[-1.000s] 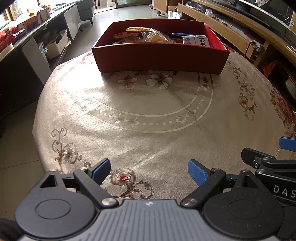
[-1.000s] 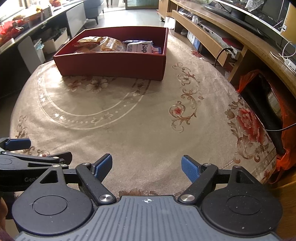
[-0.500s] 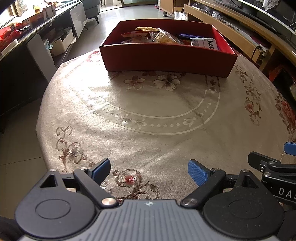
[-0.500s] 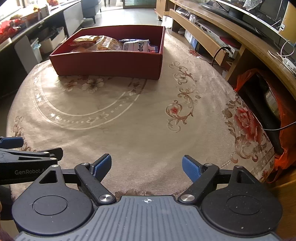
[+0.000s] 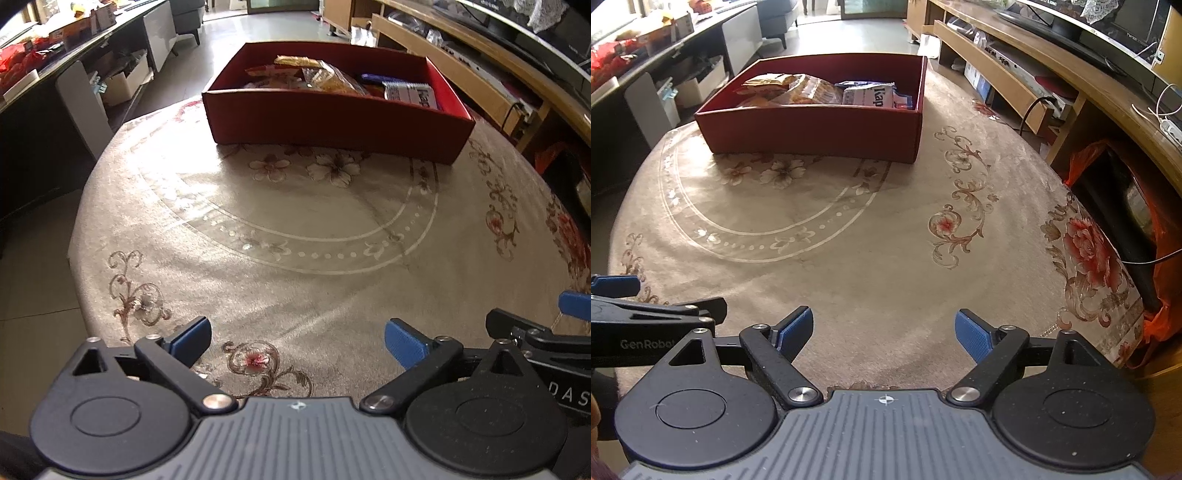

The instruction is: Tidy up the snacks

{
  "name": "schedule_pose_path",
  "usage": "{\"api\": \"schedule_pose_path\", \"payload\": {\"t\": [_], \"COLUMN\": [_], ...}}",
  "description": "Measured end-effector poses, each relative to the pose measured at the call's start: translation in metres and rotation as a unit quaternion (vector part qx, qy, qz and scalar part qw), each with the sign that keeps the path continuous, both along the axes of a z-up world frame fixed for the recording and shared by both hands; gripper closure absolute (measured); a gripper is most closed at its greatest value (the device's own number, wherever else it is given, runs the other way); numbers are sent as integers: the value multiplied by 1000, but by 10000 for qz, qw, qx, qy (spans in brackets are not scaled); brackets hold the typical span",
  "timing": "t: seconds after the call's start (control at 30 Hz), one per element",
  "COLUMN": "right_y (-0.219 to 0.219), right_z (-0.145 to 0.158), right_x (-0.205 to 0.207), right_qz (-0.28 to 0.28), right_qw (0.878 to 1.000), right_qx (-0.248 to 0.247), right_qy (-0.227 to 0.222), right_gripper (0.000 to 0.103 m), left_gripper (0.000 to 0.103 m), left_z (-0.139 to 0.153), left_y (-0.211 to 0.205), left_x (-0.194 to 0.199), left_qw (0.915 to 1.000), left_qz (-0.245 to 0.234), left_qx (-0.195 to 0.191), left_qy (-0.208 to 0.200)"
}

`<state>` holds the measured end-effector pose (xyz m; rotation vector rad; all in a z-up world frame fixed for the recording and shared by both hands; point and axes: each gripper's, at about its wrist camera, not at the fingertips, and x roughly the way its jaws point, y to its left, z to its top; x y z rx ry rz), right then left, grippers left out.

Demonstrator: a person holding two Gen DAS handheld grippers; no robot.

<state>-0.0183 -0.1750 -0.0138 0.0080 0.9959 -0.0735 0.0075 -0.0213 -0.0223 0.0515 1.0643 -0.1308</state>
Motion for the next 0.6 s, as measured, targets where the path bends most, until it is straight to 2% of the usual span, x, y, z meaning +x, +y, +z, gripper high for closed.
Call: {"api": "schedule_pose_path", "payload": {"t": [0.23, 0.6], "right_y": [-1, -3], "right_z": [1, 2], "right_x": [1, 2], "right_qz": [-32, -67], "right_qw": [10000, 10000], "right_qx": [15, 26], "right_qy": [-35, -60], "right_gripper": [14, 14], "left_gripper": [3, 3], "left_z": [3, 6], "left_y": [4, 4], "left_x": [-1, -1], "left_qw": [9996, 9988], "left_qz": [84, 129], "left_qx": [65, 240], "left_qy": [-270, -416]}}
